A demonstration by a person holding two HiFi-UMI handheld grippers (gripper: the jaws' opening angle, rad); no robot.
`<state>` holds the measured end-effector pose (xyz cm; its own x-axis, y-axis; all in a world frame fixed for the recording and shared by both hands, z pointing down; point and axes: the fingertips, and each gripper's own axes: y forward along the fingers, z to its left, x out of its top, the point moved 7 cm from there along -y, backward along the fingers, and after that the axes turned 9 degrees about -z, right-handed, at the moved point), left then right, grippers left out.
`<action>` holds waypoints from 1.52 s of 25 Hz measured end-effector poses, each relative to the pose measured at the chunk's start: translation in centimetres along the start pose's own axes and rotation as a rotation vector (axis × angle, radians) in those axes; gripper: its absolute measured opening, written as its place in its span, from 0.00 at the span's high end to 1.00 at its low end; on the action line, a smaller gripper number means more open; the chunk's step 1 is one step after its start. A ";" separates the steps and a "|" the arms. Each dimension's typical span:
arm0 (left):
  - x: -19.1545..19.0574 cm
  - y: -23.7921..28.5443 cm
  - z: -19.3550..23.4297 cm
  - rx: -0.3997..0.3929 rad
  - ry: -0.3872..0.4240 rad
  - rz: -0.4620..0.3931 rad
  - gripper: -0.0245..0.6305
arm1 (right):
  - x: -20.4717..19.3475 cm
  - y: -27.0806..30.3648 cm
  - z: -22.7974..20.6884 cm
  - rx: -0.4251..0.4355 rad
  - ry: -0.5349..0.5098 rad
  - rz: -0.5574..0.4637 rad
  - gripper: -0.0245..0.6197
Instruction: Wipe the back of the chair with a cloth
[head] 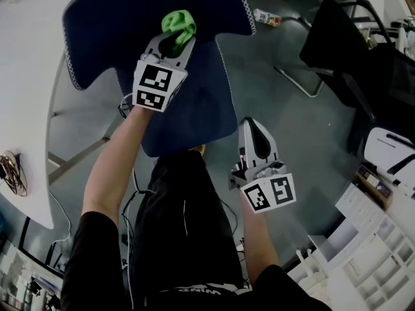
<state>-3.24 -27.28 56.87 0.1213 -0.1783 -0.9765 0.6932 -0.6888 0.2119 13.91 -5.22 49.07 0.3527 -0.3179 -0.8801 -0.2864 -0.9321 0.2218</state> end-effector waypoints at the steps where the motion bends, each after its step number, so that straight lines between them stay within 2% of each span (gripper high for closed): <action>1: 0.1 0.7 -0.5 -0.015 0.002 -0.001 0.86 | -0.1 -0.1 -0.1 -0.005 0.002 0.000 0.97; 8: 0.7 4.2 -4.0 -0.091 -0.054 -0.023 0.86 | -0.4 -0.7 -0.3 -0.012 -0.001 0.001 0.97; 11: 1.3 3.6 -5.4 -0.146 -0.073 -0.060 0.86 | -0.3 -1.1 -0.4 -0.011 -0.005 0.003 0.97; 14: 1.4 1.6 -5.6 -0.140 -0.062 -0.077 0.86 | -0.3 -1.4 -0.6 -0.009 -0.007 0.003 0.97; 19: 0.1 -3.2 -3.5 -0.032 -0.074 -0.081 0.86 | -0.5 -1.0 -0.3 0.029 -0.007 0.014 0.97; 23: -1.6 -7.5 -1.9 0.047 -0.064 -0.041 0.86 | -0.6 -0.4 0.2 0.064 -0.010 0.022 0.97; 32: -5.1 -16.8 2.2 0.291 -0.082 0.028 0.86 | -1.3 0.6 1.2 0.127 -0.020 0.050 0.97; 38: -8.5 -21.5 3.0 0.385 -0.117 0.106 0.86 | -1.6 1.0 1.6 0.150 -0.030 0.069 0.97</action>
<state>-21.30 -13.10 60.76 0.0809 -0.3259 -0.9419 0.3623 -0.8708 0.3324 11.65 -5.40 50.04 0.3016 -0.3732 -0.8774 -0.4397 -0.8710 0.2193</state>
